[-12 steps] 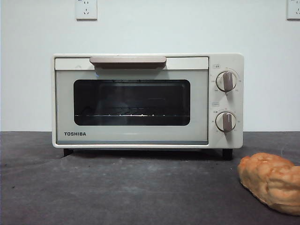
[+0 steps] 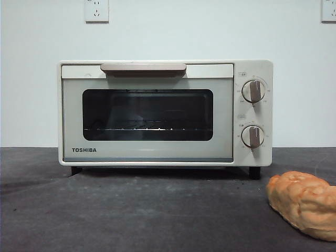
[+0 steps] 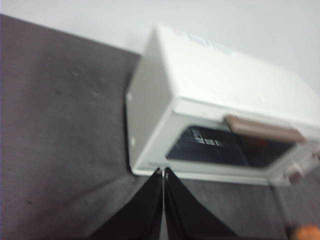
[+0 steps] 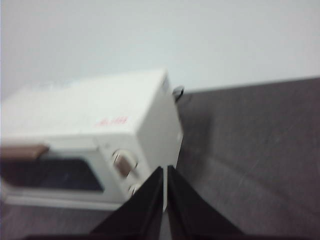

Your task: The left arm flap open the oven, the right arm pick bread and place it into oven, the left arm flap close the oven

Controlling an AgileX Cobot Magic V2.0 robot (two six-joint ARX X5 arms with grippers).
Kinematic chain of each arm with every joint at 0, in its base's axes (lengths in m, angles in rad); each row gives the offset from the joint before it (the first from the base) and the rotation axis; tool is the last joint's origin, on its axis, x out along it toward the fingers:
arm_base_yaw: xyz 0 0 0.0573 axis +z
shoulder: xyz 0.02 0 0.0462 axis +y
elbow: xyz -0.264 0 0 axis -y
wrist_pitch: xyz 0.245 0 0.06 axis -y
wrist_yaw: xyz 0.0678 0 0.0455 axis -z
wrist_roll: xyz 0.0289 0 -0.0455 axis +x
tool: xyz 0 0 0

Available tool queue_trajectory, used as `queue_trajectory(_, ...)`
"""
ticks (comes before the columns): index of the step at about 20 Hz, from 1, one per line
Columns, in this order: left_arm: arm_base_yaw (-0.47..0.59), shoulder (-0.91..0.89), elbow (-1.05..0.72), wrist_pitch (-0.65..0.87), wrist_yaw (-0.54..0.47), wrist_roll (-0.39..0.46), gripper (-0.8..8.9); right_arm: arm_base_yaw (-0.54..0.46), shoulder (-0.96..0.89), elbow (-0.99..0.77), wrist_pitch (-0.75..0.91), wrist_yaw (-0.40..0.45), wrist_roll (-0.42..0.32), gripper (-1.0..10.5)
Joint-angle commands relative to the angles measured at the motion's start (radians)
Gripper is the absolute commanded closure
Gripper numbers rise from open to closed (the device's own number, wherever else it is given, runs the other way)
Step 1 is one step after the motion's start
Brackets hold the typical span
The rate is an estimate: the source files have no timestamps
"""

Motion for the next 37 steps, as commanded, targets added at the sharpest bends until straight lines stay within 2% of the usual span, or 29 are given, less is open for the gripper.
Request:
queue_trajectory(1, -0.001, 0.072, 0.071, -0.070, 0.057, 0.128, 8.02, 0.001, 0.091, 0.095, -0.108, -0.045, -0.095, 9.4)
queue_trajectory(8, -0.027, 0.195, 0.186, -0.290, 0.090, 0.283, 8.02, 0.011, 0.262, 0.253, -0.363, -0.113, -0.179, 9.4)
queue_trajectory(13, -0.047, 0.199, 0.190, -0.298, 0.090, 0.288, 8.02, 0.032, 0.324, 0.278, -0.500, -0.125, -0.222, 9.4)
queue_trajectory(19, -0.048, 0.199, 0.190, -0.298, 0.090, 0.288, 8.02, 0.040, 0.343, 0.278, -0.520, -0.121, -0.226, 9.2)
queue_trajectory(23, -0.048, 0.199, 0.190, -0.298, 0.090, 0.288, 8.02, 0.040, 0.343, 0.278, -0.520, -0.121, -0.216, 5.5)
queue_trajectory(24, -0.048, 0.199, 0.190, -0.298, 0.090, 0.288, 8.02, 0.040, 0.343, 0.278, -0.520, -0.121, -0.212, 5.1)
queue_trajectory(28, -0.048, 0.199, 0.190, -0.298, 0.090, 0.287, 8.02, 0.067, 0.360, 0.277, -0.533, -0.122, -0.168, 5.1)
queue_trajectory(31, -0.048, 0.199, 0.190, -0.298, 0.090, 0.287, 8.02, 0.116, 0.380, 0.237, -0.511, -0.150, -0.092, 5.1)
queue_trajectory(37, -0.048, 0.199, 0.190, -0.297, 0.090, 0.287, 8.02, 0.232, 0.380, 0.011, -0.282, -0.143, 0.086, 5.1)
